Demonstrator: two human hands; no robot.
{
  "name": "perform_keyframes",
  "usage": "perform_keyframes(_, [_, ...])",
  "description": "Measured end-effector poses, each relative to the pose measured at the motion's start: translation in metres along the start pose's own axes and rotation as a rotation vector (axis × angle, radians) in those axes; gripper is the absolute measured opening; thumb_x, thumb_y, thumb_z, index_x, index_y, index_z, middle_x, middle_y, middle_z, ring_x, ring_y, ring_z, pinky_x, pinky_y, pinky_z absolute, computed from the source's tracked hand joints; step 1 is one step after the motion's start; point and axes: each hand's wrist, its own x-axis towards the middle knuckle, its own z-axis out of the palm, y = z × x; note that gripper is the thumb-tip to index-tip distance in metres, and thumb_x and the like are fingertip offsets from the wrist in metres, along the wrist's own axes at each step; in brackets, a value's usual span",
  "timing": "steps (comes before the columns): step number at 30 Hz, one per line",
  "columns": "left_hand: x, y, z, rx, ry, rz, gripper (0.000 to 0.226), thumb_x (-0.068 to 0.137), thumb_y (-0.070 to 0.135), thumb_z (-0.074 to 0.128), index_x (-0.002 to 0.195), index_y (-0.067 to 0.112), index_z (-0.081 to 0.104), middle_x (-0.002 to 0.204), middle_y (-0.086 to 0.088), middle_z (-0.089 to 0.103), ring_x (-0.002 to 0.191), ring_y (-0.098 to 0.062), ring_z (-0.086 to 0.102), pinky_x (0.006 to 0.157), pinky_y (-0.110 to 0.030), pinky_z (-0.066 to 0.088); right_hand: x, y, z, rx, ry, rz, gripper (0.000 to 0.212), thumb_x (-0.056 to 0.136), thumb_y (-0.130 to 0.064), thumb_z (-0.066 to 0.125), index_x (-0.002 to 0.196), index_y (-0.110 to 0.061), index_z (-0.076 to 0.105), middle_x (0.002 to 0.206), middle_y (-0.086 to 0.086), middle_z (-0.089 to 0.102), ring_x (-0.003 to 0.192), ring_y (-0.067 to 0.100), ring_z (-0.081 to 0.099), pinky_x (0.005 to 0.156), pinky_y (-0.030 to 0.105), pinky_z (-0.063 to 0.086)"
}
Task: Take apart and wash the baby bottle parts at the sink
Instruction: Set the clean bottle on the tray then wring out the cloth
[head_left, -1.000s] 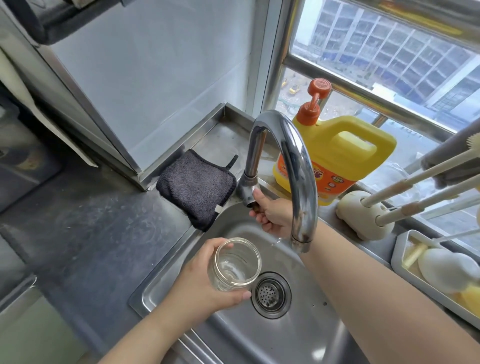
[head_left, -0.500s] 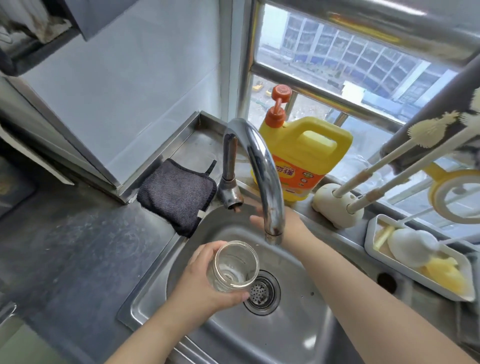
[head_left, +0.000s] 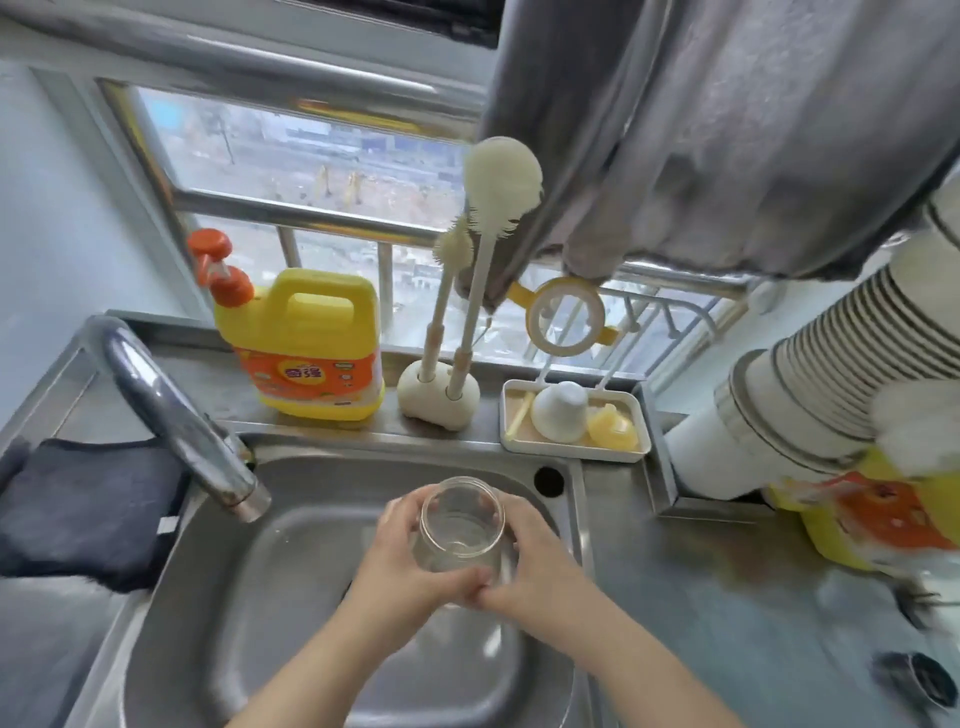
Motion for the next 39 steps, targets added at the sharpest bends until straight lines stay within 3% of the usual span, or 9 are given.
perform_keyframes(6, [0.027,0.018,0.044,-0.053,-0.085,-0.078,0.067,0.047,0.032,0.087,0.106,0.044,0.058,0.109,0.019,0.060,0.098,0.012,0.054,0.078,-0.014,0.044,-0.003,0.046,-0.026,0.198,0.143,0.165,0.110,0.043,-0.044,0.085,0.139,-0.040,0.032,0.131,-0.019,0.050,0.119,-0.002,0.050,0.100,0.027,0.046])
perform_keyframes(10, [0.048,0.034,0.064,-0.140,-0.173,-0.071,0.061,0.062,0.007,0.087,0.110,0.030,0.059,0.091,0.021,0.069,0.079,0.013,0.061,0.060,-0.008,0.047,0.005,0.062,-0.041,0.250,0.248,0.165,0.083,0.048,-0.031,0.086,0.121,-0.039,0.045,0.128,-0.007,0.052,0.111,-0.004,0.055,0.087,0.014,0.049])
perform_keyframes(14, [0.076,0.039,0.069,-0.155,-0.209,-0.084,0.040,0.077,0.031,0.077,0.111,0.031,0.056,0.110,0.007,0.065,0.090,0.001,0.065,0.068,-0.013,0.048,0.016,0.070,-0.064,0.137,0.439,0.250,0.093,0.048,-0.038,0.086,0.129,-0.024,0.043,0.127,-0.002,0.047,0.107,0.006,0.055,0.087,0.020,0.048])
perform_keyframes(18, [0.112,0.016,0.064,0.467,0.042,0.153,0.030,0.089,0.021,0.064,0.118,0.020,0.060,0.113,0.001,0.053,0.106,-0.019,0.052,0.089,-0.024,0.040,0.019,0.075,-0.090,-0.009,0.479,0.322,0.088,0.060,-0.037,0.083,0.134,-0.023,0.038,0.128,-0.004,0.035,0.100,0.005,0.046,0.083,0.019,0.039])
perform_keyframes(21, [0.131,0.005,0.070,0.847,-0.040,0.327,0.038,0.083,0.010,0.064,0.121,0.013,0.061,0.127,-0.006,0.050,0.117,-0.030,0.046,0.097,-0.037,0.037,0.025,0.076,-0.102,-0.057,0.479,0.346,0.086,0.064,-0.039,0.082,0.135,-0.024,0.036,0.128,-0.004,0.040,0.106,0.007,0.044,0.086,0.021,0.038])
perform_keyframes(23, [0.137,0.002,0.079,1.058,-0.056,0.448,0.043,0.072,0.011,0.072,0.114,0.016,0.065,0.125,-0.006,0.058,0.110,-0.033,0.054,0.085,-0.048,0.044,0.029,0.075,-0.108,-0.068,0.502,0.348,0.085,0.066,-0.039,0.081,0.136,-0.023,0.035,0.126,-0.004,0.042,0.105,0.007,0.042,0.085,0.019,0.035])
perform_keyframes(28, [0.142,0.002,0.086,1.418,-0.130,0.358,0.041,0.089,0.020,0.047,0.130,0.022,0.045,0.141,0.005,0.037,0.131,-0.024,0.028,0.108,-0.048,0.021,0.033,0.076,-0.118,-0.075,0.559,0.374,0.084,0.067,-0.039,0.081,0.133,-0.022,0.032,0.129,0.002,0.039,0.104,0.010,0.040,0.082,0.021,0.034])
perform_keyframes(34, [0.159,0.009,0.100,1.246,-0.104,0.457,0.041,0.062,0.016,0.072,0.102,0.012,0.068,0.116,-0.014,0.062,0.110,-0.037,0.056,0.087,-0.054,0.043,0.030,0.077,-0.125,-0.094,0.578,0.382,0.086,0.067,-0.038,0.082,0.136,-0.024,0.032,0.129,0.001,0.035,0.101,0.009,0.040,0.083,0.018,0.032])
perform_keyframes(39, [0.185,0.031,0.125,1.066,-0.004,0.438,0.042,0.092,0.031,0.053,0.127,0.011,0.046,0.128,-0.009,0.050,0.115,-0.029,0.046,0.095,-0.038,0.034,0.024,0.081,-0.124,-0.074,0.594,0.365,0.086,0.066,-0.037,0.083,0.136,-0.023,0.034,0.131,0.001,0.036,0.108,0.010,0.042,0.084,0.019,0.033])
